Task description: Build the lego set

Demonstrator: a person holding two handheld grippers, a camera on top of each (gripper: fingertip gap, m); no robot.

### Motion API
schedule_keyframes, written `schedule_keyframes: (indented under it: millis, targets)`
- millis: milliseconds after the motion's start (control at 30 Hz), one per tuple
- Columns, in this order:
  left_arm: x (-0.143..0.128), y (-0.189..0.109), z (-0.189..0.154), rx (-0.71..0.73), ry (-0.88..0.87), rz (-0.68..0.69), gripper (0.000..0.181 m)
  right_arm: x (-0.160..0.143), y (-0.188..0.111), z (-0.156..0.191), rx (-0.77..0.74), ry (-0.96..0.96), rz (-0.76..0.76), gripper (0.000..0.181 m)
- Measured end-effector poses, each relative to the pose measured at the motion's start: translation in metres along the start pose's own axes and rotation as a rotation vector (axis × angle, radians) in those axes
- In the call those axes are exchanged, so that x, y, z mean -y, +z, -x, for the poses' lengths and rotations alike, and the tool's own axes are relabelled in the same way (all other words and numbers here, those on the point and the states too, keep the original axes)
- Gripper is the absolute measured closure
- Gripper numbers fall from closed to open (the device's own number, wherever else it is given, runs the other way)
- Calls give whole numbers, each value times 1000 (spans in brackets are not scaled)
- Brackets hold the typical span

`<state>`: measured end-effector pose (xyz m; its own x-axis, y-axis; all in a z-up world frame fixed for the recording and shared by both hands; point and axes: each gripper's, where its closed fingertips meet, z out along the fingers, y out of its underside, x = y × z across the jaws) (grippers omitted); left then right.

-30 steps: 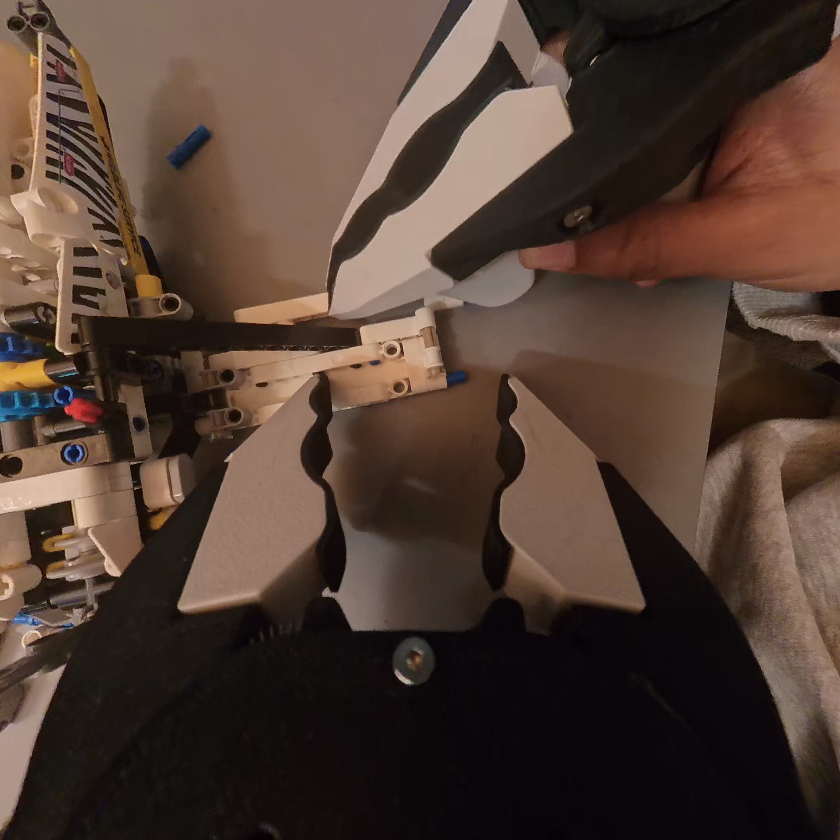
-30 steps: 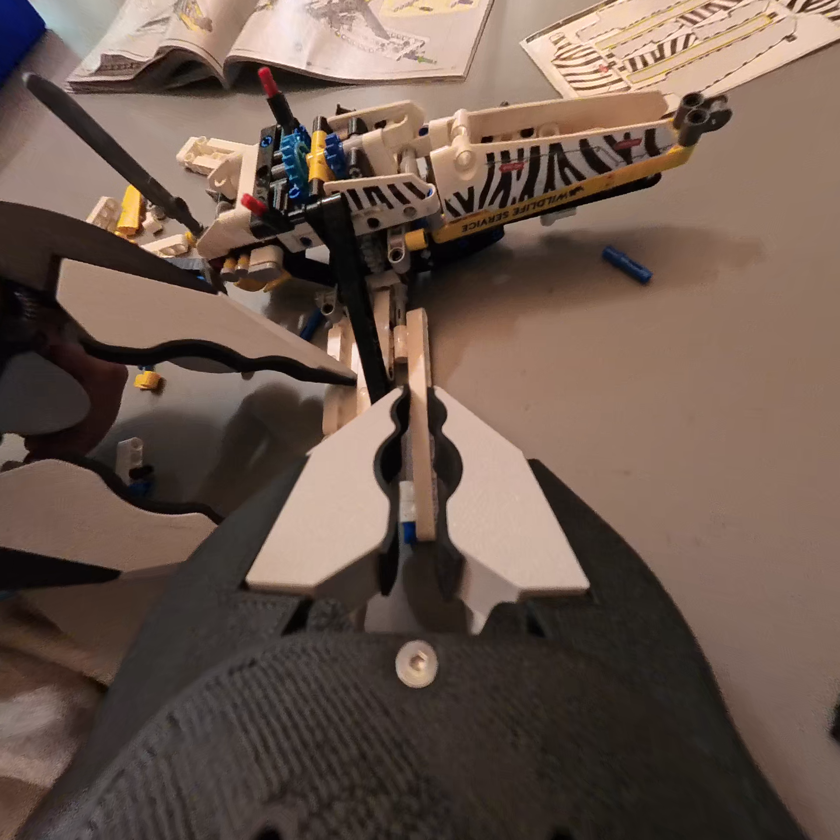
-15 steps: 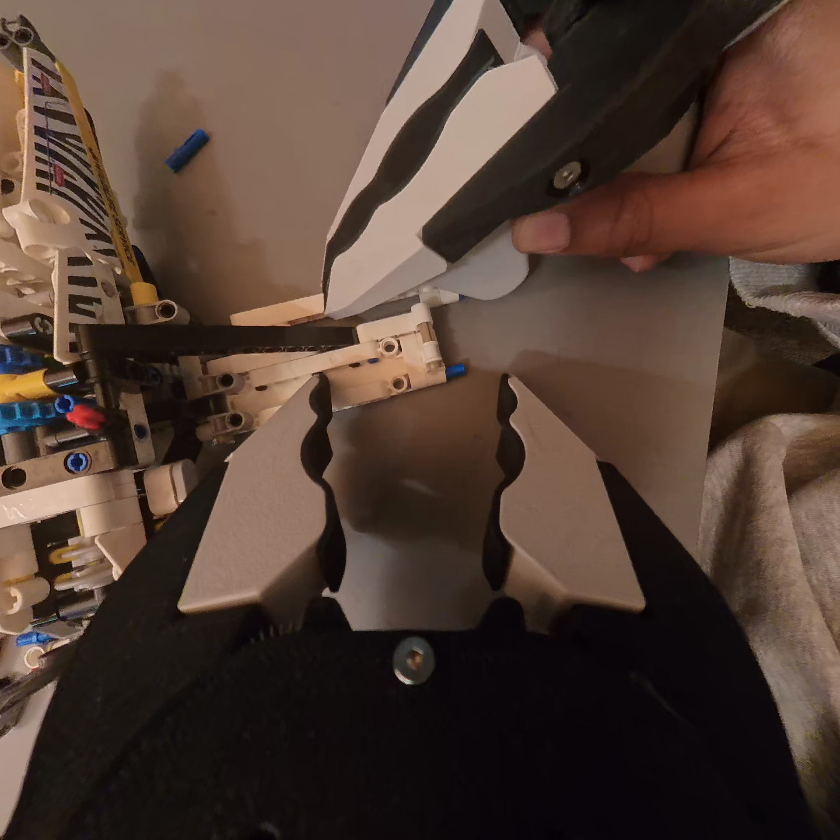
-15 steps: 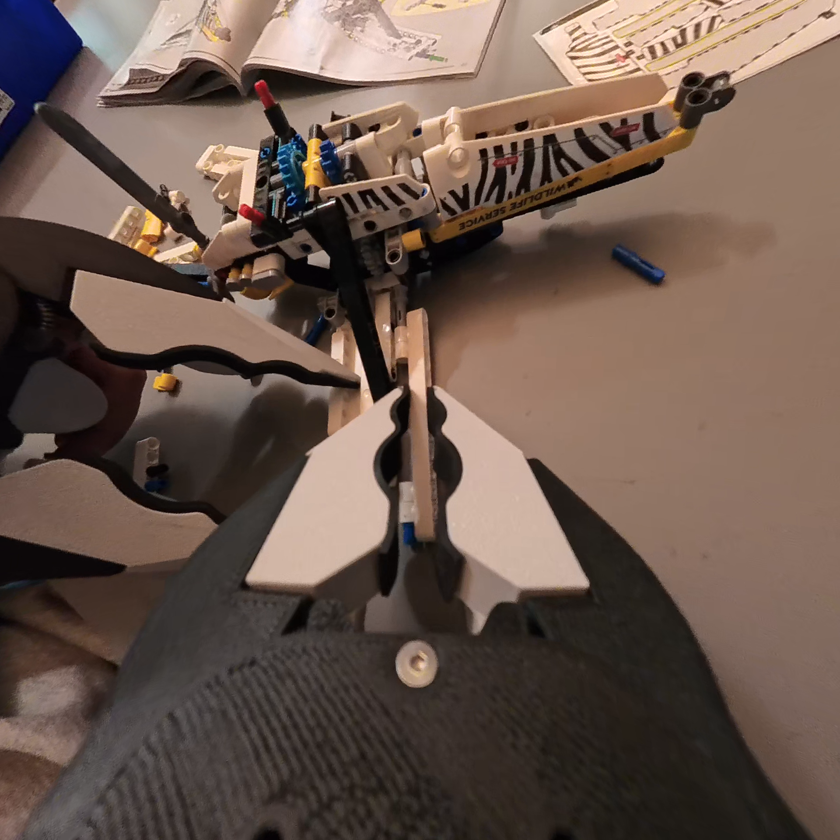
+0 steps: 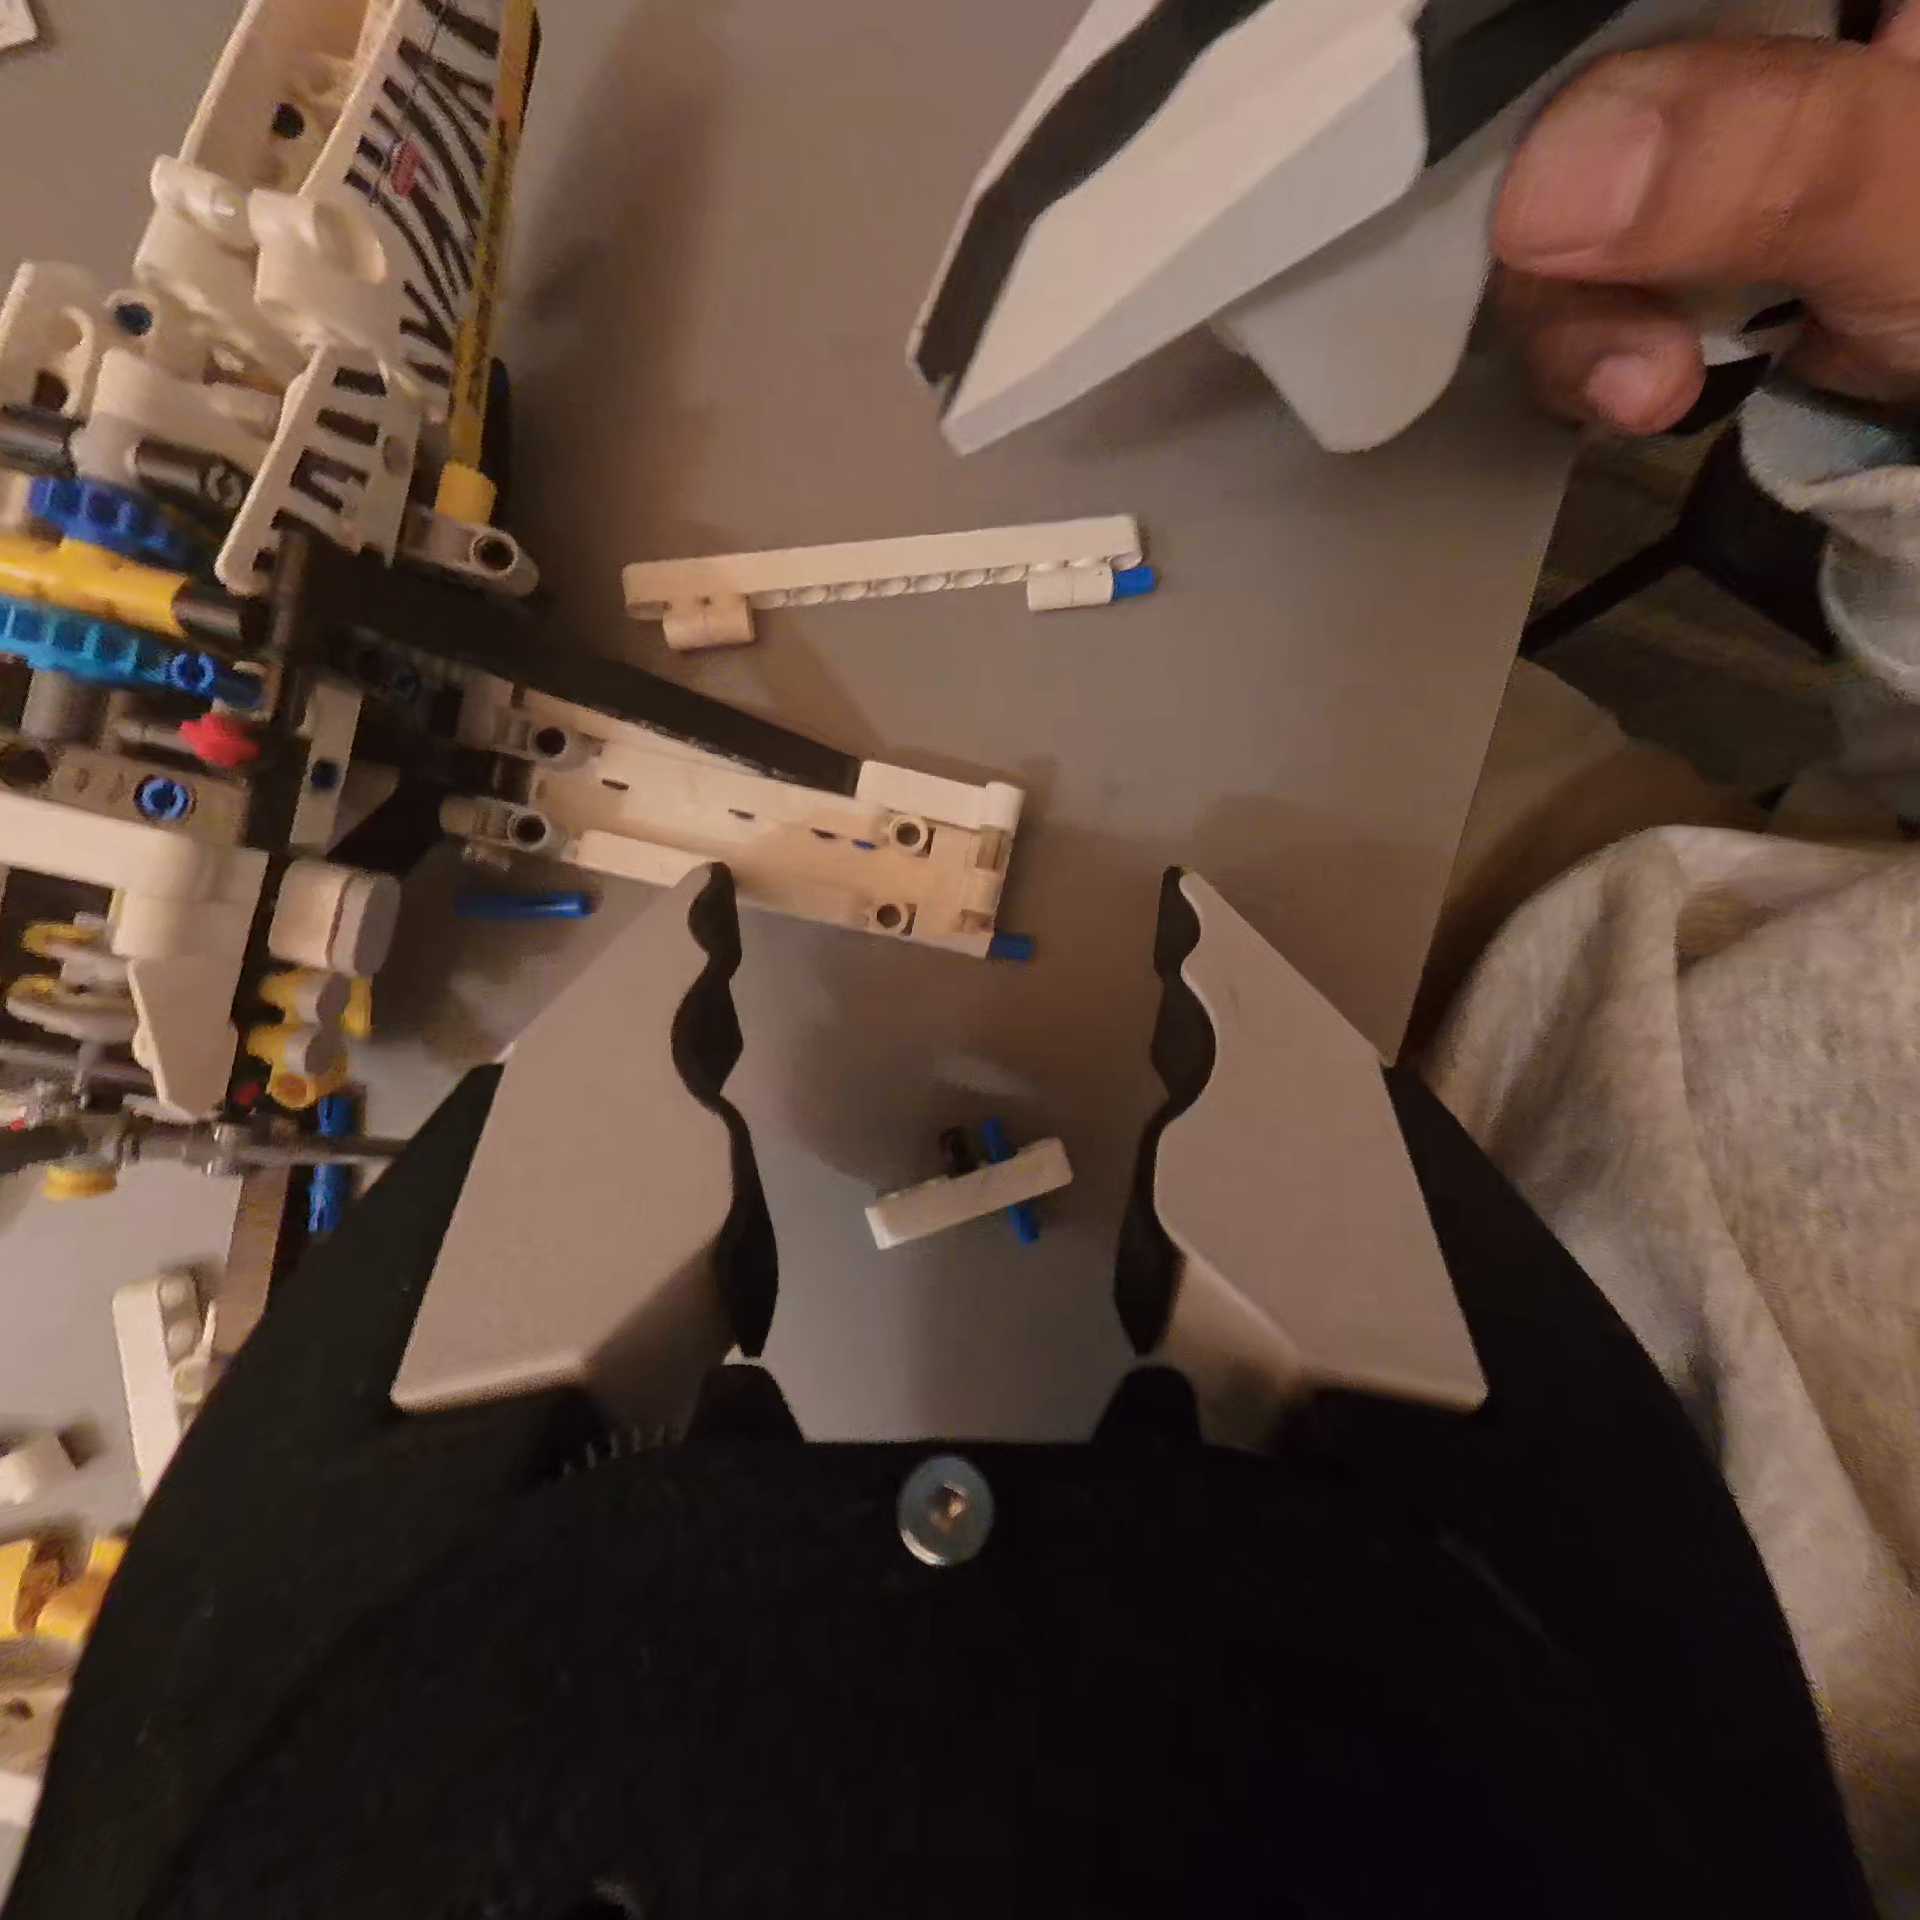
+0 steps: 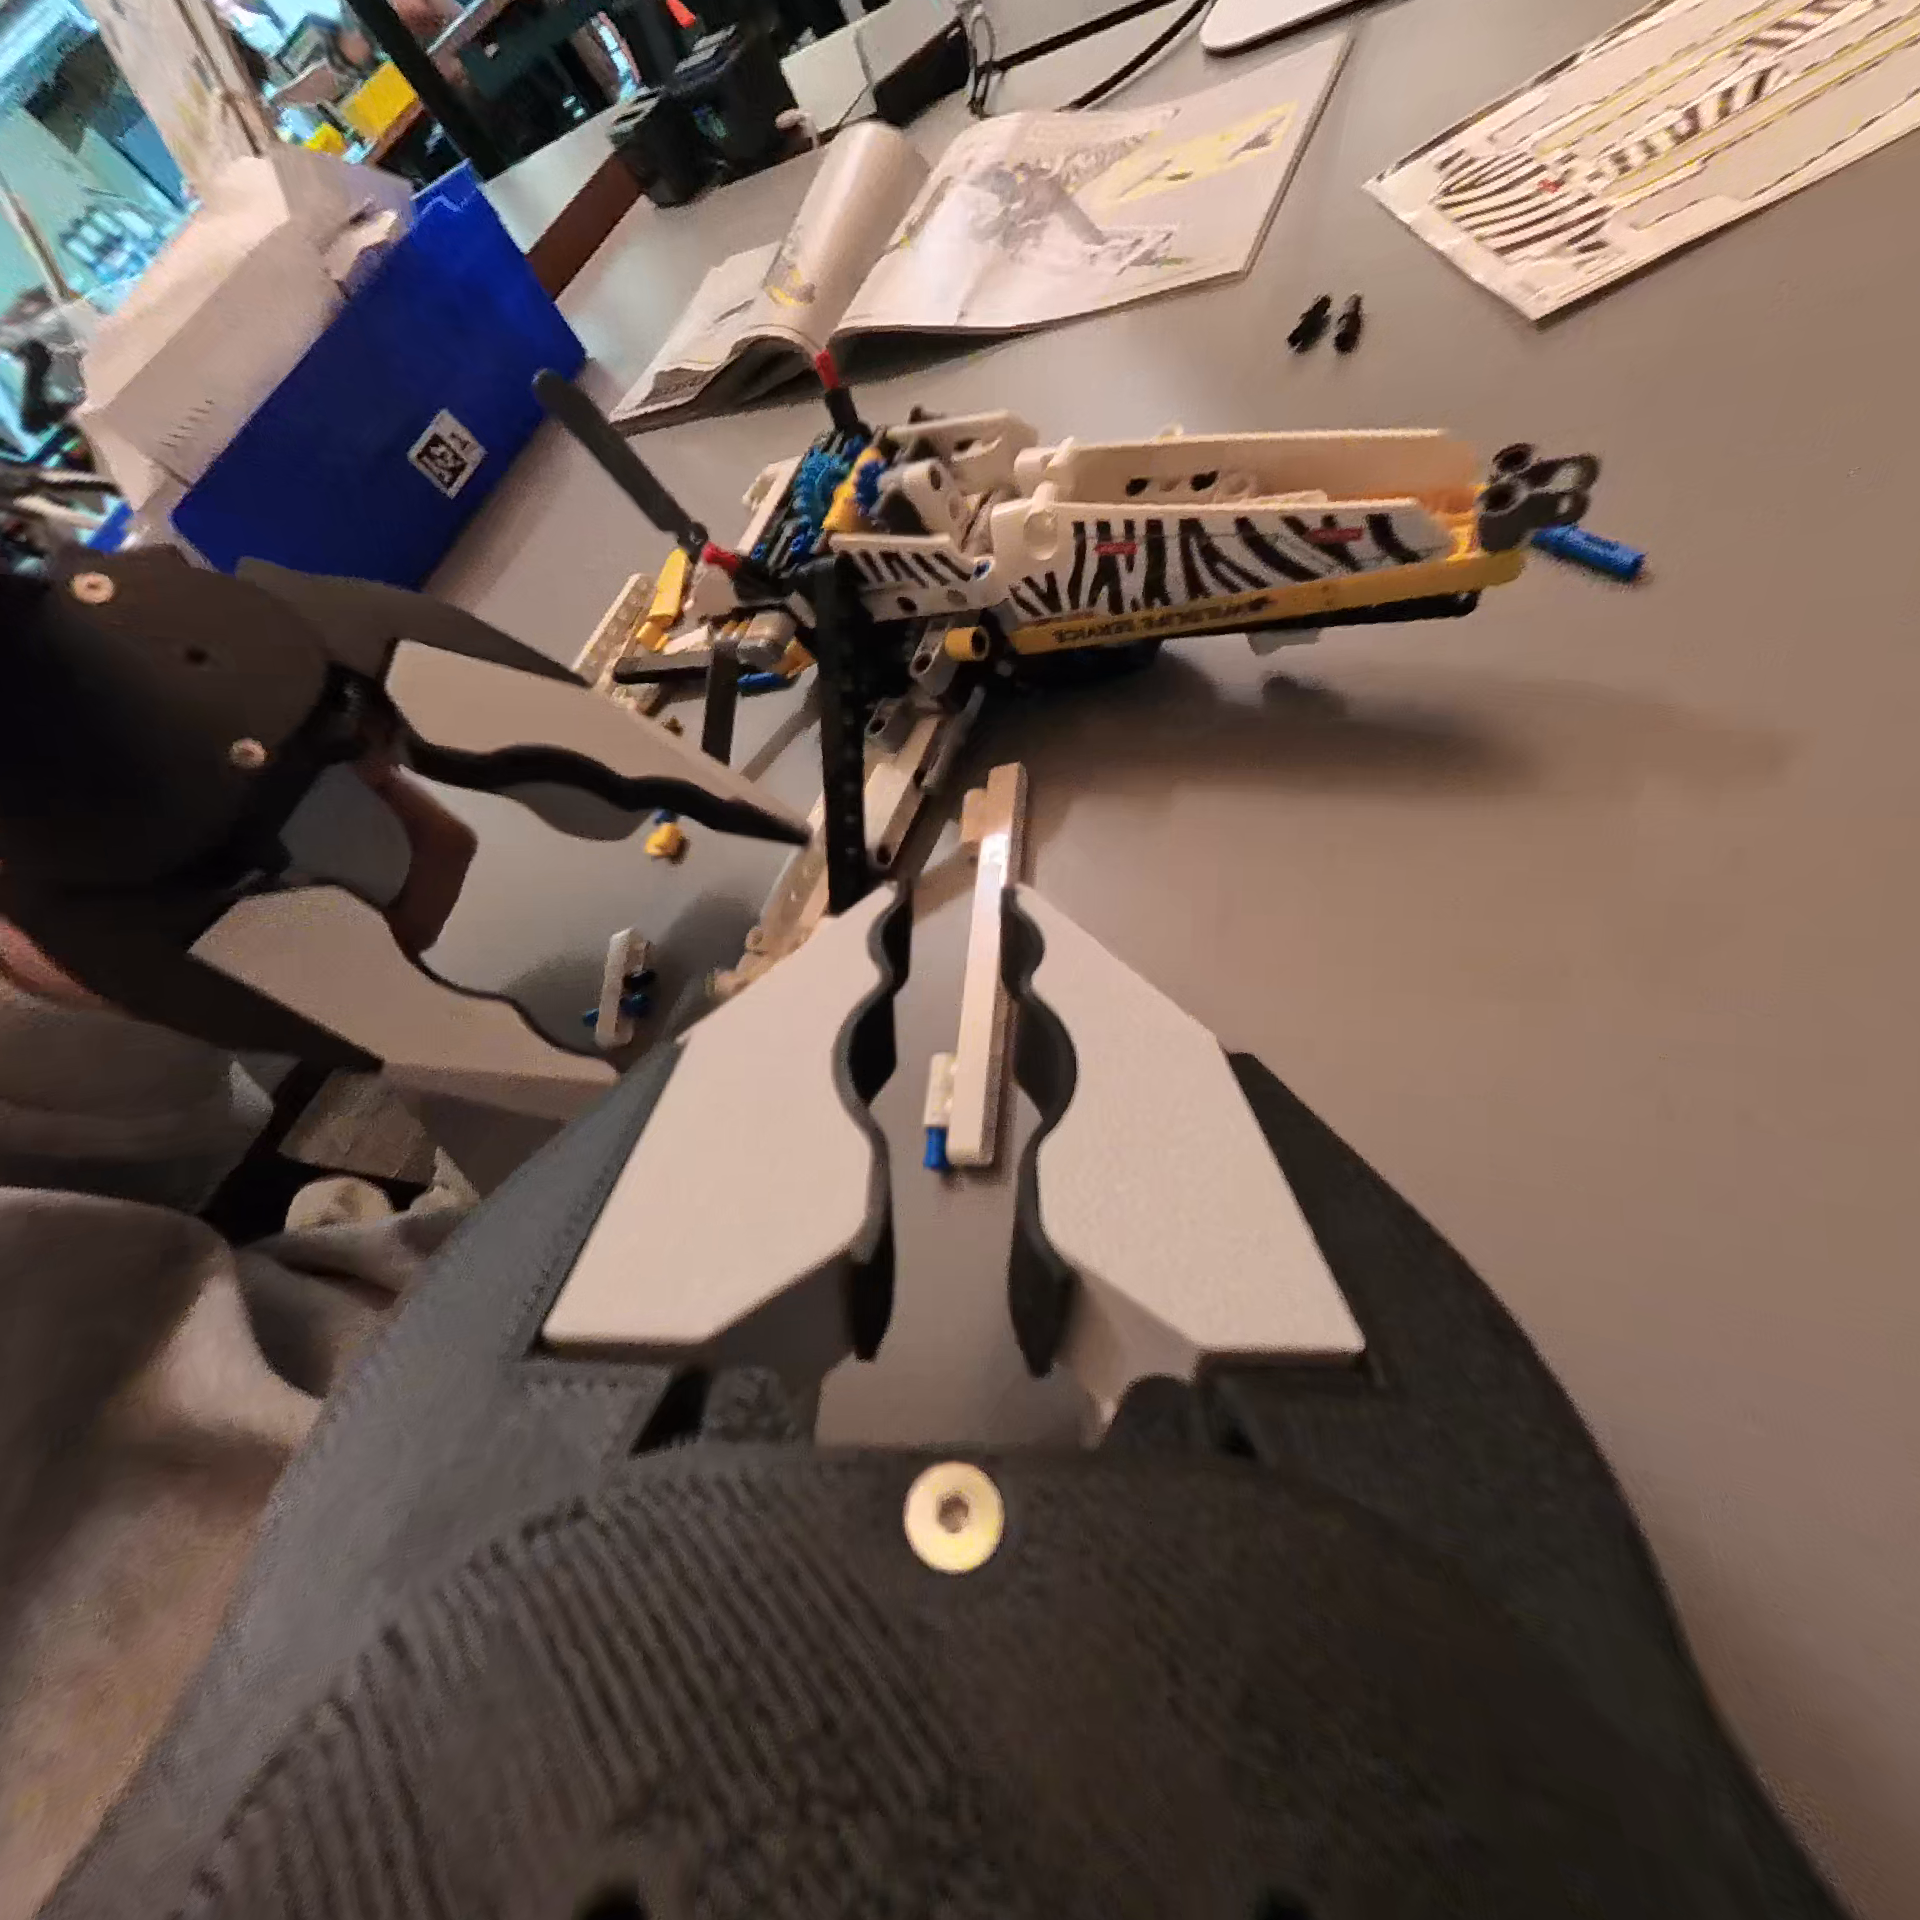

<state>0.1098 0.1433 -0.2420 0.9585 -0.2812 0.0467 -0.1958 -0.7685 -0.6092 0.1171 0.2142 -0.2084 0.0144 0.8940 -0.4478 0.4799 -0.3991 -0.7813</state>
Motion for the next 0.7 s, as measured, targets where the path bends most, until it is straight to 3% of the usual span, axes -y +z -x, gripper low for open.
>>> schedule_keyframes:
  millis: [333,600,700]
  targets:
    - [3,0,1,69,-22,-39,91,-38,-6,11,-2,-115,128,142]
    - [3,-3,0,117,-18,-62,91,-59,-4,36,-13,-193,157,163]
    - [5,-2,2,141,-58,-92,91,-50,-8,27,-67,-217,124,155]
